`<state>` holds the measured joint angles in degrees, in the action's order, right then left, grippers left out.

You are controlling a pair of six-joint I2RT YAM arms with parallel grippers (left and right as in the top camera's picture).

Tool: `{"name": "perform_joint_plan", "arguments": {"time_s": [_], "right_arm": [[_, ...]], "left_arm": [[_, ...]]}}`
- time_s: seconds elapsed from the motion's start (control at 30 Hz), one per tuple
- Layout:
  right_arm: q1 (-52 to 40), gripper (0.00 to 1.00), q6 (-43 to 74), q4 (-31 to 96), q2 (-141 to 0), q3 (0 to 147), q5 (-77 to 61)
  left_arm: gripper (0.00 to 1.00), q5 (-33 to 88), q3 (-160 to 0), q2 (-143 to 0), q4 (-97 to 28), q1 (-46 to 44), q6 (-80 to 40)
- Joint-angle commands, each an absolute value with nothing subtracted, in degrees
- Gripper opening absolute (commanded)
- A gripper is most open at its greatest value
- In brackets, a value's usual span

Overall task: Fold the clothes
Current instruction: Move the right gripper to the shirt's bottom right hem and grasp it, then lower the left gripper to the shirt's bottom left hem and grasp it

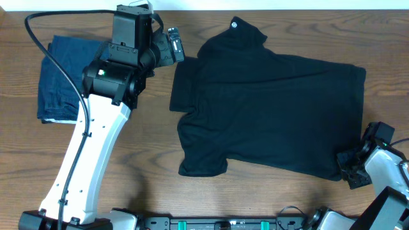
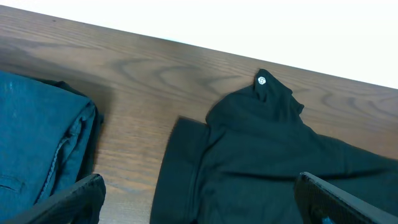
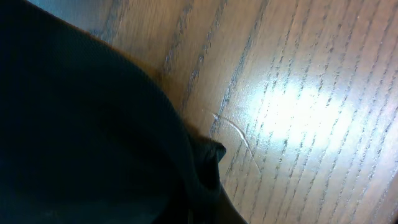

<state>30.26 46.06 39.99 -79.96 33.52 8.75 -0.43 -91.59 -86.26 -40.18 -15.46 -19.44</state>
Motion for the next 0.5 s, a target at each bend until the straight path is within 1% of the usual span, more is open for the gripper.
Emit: {"name": "perform_joint_plan", "arguments": {"time_s": [0.0, 0.07, 0.17, 0.2, 0.27, 0.47], "right_arm": [[30.74, 0.02, 46.22, 40.42, -80.79, 31.27, 9.67], [30.74, 0.03, 46.22, 40.40, -80.79, 31.27, 9.65], [30.74, 0.03, 46.22, 40.03, -80.79, 31.27, 9.65], [30.74, 0.01, 46.22, 39.94, -80.79, 31.27, 9.65], [30.74, 0.02, 46.22, 39.83, -80.79, 31.27, 9.65], [30.74, 0.04, 46.22, 39.75, -80.79, 31.27, 9.63]], "left_arm": [[0.98, -0.73, -91.72, -86.04, -40.29, -15.18, -18.98], [0.98, 0.32, -91.72, -86.04, -41.63, -15.18, -18.96], [0.98, 0.99, -91.72, -86.04, -49.63, -15.18, -18.94], [0.98, 0.86, -91.68, -86.04, -52.80, -15.18, -18.96], [0.98, 0.82, -91.00, -86.11, -57.54, -15.18, -19.03], [0.98, 0.99, -87.70, -86.11, -71.48, -15.53, -26.06]]}}
